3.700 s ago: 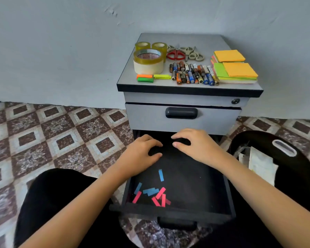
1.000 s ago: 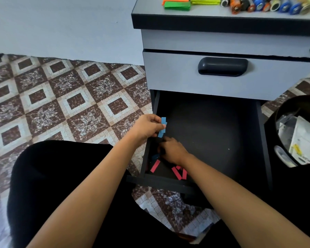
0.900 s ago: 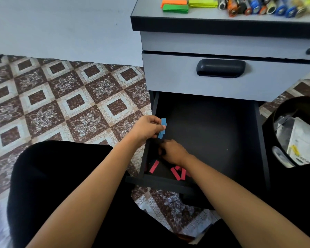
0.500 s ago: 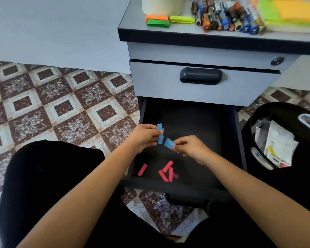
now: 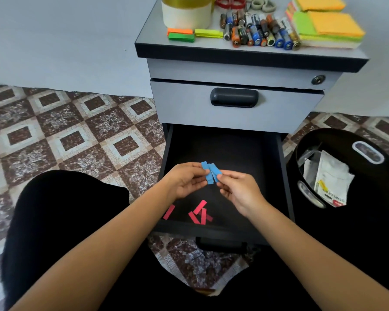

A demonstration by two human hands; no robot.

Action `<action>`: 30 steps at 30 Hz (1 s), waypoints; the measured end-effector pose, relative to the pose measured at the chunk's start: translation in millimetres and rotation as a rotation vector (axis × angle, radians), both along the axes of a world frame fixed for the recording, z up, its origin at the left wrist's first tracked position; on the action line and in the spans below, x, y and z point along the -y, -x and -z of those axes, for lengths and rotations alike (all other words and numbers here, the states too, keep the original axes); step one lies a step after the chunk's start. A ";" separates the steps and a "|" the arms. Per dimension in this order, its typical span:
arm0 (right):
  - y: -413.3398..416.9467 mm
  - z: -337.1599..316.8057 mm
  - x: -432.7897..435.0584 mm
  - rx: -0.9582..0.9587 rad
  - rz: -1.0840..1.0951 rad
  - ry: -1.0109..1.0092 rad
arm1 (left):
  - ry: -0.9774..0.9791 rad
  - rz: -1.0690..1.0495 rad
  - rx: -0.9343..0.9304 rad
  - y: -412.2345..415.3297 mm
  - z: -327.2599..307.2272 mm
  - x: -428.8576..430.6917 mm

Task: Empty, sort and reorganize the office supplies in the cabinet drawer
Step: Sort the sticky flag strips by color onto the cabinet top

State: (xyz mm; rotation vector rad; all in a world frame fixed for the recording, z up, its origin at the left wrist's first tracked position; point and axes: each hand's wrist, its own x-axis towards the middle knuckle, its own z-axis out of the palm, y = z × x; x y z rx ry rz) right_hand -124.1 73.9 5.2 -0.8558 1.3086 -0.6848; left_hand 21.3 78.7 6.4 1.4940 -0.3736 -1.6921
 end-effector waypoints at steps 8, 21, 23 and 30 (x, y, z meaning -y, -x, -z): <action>-7.6 1.8 -7.8 -0.013 0.075 0.017 | 0.020 0.009 -0.041 4.0 1.5 -6.0; -13.1 2.0 -9.3 -0.207 -0.101 0.239 | 0.055 -0.011 0.029 4.2 5.5 -6.6; -11.6 1.6 -8.6 -0.274 -0.158 0.316 | 0.068 -0.006 0.054 4.3 7.2 -6.4; -12.7 -0.8 -8.8 -0.597 -0.424 0.572 | 0.070 -0.044 0.023 4.9 9.3 -7.4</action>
